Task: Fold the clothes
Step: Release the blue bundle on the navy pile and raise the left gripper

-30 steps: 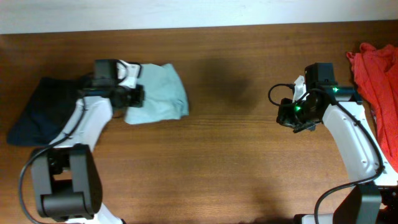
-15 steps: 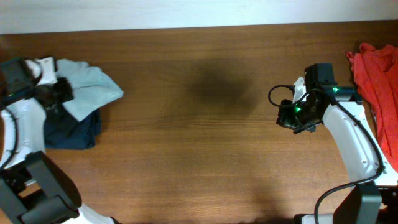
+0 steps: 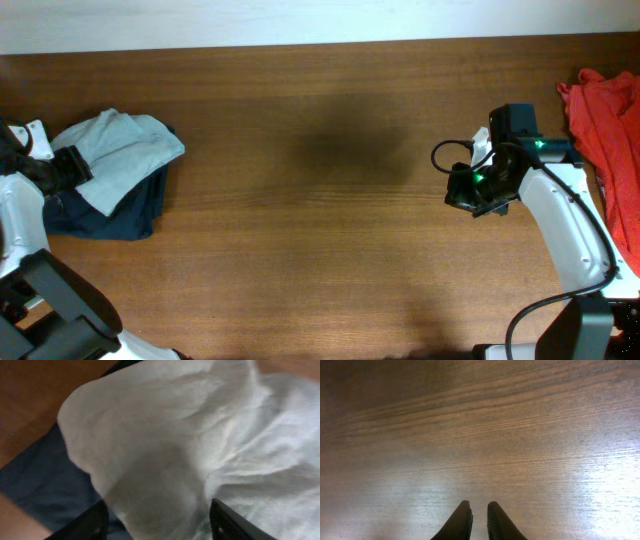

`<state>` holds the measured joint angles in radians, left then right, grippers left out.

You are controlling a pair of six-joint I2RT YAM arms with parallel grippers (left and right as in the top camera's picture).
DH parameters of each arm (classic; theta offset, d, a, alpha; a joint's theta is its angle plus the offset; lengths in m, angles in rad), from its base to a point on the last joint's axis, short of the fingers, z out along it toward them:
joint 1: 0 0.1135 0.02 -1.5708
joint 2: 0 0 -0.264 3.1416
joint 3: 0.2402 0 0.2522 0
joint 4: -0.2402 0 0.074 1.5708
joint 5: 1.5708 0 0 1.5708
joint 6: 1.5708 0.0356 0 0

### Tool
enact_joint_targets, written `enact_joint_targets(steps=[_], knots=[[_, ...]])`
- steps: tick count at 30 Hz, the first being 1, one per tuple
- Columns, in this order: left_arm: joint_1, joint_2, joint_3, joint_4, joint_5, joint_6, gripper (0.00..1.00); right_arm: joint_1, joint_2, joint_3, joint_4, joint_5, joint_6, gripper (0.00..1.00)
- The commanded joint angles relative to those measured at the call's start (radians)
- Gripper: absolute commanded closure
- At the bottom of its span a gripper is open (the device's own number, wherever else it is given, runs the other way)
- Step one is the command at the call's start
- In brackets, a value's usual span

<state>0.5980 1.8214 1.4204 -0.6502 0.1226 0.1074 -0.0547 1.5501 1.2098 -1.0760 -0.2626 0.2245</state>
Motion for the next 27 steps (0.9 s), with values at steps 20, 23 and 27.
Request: enact_joint_targets(steps=[20, 23, 27], knots=[[0.004, -0.219, -0.009, 0.099, 0.065, -0.106, 1.00, -0.004, -0.017, 0.011, 0.037, 0.013, -0.028, 0.82], [-0.029, -0.056, -0.031, 0.139, 0.051, -0.067, 1.00, -0.004, -0.017, 0.011, 0.019, 0.013, -0.029, 0.82], [-0.019, 0.145, -0.031, 0.169, 0.004, -0.068, 1.00, -0.004, -0.017, 0.011, -0.007, 0.012, -0.028, 0.82]])
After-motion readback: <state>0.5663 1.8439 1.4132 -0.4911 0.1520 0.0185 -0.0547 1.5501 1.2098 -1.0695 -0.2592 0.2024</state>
